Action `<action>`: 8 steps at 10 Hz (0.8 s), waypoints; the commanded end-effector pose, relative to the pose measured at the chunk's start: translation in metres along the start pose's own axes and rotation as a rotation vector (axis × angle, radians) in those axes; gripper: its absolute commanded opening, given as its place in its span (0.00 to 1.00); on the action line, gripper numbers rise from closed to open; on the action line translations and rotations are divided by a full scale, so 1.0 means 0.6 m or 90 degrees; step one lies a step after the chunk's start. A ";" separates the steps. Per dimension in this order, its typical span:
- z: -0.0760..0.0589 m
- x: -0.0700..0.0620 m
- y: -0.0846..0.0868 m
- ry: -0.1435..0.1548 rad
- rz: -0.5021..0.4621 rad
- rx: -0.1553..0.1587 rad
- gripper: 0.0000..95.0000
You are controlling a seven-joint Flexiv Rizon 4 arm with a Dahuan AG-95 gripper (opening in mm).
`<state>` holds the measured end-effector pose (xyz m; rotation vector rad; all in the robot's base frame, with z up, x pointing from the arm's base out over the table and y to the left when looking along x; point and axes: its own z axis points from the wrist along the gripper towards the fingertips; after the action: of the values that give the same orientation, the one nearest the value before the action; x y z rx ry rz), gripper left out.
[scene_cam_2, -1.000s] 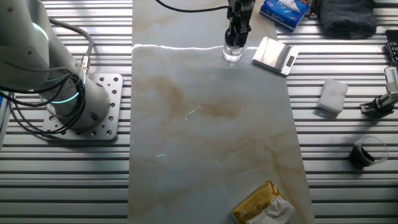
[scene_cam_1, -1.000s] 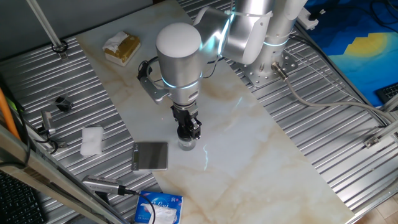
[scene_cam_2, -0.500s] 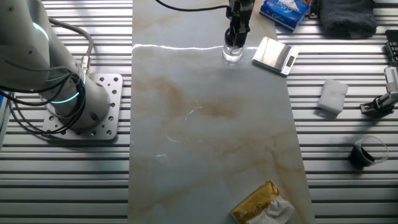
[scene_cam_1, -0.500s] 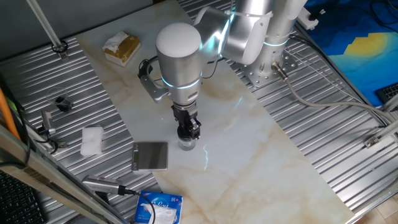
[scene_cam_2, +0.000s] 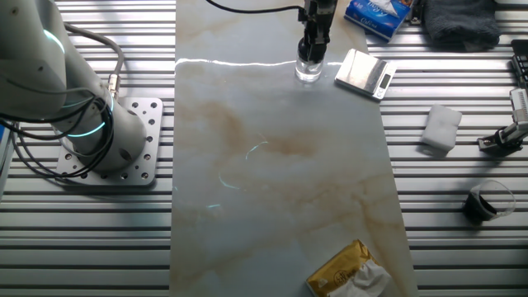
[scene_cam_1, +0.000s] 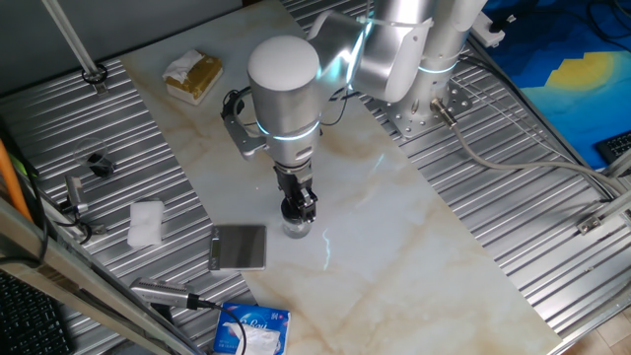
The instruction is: Screw the lid onto the jar
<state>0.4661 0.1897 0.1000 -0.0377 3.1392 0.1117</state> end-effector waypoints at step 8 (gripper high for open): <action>0.028 0.001 -0.001 -0.005 -0.009 0.002 0.80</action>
<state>0.4640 0.1907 0.0979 -0.0601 3.1334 0.1092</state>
